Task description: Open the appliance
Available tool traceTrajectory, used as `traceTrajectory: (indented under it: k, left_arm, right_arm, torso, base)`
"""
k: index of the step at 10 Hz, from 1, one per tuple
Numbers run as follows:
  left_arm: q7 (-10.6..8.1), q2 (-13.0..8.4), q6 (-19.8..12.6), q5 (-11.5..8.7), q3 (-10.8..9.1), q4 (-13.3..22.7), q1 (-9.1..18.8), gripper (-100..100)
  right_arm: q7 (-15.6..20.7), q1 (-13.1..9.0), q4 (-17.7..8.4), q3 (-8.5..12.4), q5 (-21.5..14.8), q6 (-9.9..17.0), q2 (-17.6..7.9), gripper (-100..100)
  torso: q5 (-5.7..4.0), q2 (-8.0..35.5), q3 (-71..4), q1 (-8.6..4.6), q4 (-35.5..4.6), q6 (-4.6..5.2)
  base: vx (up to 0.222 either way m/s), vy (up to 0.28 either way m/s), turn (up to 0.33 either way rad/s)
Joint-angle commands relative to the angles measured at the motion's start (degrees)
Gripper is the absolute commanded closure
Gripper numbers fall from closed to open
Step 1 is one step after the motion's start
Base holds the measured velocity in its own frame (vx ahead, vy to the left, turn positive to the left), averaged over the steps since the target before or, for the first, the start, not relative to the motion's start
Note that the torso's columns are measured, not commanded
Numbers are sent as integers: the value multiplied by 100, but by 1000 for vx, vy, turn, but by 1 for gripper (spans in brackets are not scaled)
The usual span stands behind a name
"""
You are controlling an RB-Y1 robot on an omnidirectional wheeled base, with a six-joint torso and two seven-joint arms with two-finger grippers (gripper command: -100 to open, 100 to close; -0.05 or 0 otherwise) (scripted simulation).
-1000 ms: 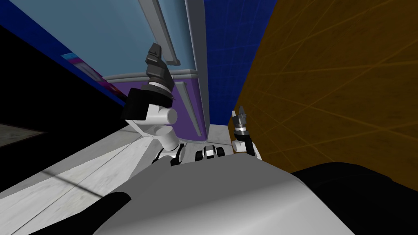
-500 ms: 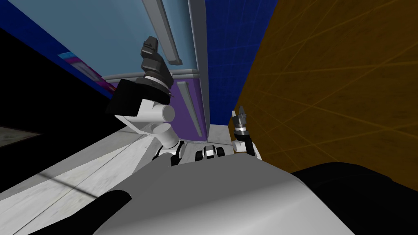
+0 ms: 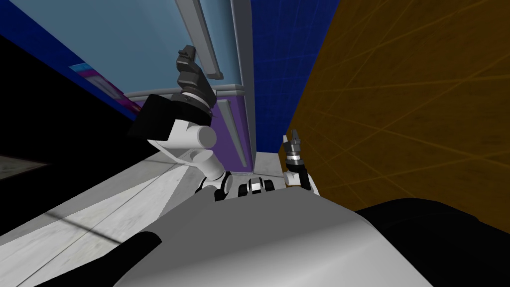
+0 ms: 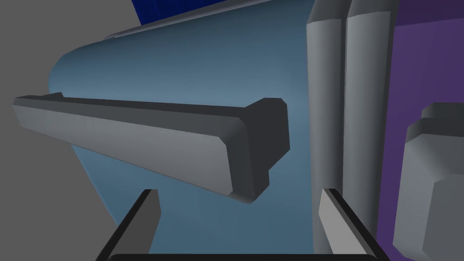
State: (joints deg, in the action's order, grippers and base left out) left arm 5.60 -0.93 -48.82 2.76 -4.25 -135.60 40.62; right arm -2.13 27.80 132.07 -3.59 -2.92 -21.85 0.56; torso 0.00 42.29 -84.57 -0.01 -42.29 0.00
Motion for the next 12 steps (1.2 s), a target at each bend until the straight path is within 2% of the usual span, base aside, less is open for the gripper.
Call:
traceTrajectory:
  k: [1, 6, 7, 8, 11, 12]
  left_arm:
    - [-6, 134, -13, 7, 5, -4, 8, -100]
    - [-6, 125, -580, 54, -112, -68, 543, -100]
    - [-9, 121, -490, 45, -107, -34, 498, -100]
    - [-7, 133, -354, 36, -65, -42, 329, 100]
    - [-7, 146, -16, 8, 6, -5, 9, 100]
    - [-6, 138, -92, 4, -11, -33, 53, 100]
  right_arm:
    - [0, 0, 0, 0, 0, 0, 0, 0]
    - [0, 1, 0, 0, 0, 0, 0, 0]
    - [0, 1, 0, 0, 0, 0, 0, 0]
    - [0, 0, 0, 0, 0, 0, 0, 0]
    - [0, -1, 0, 0, 0, 0, 0, 0]
    - [0, -1, 0, 0, 0, 0, 0, 0]
  torso:
    - [1, 0, 0, 2, 0, 0]
    - [0, -6, -4, 1, 2, 0]
    - [0, -2, -1, -1, 1, 0]
    - [-3, -4, -12, 0, 2, 4]
    - [0, -4, -3, 0, 6, 3]
    - [0, -7, -4, 0, 3, 0]
  base:
    - [0, 0, 0]
    - [59, -2, 6]
    - [29, -7, 11]
    - [-39, 1, -6]
    - [-86, 8, -11]
    - [-26, 4, -1]
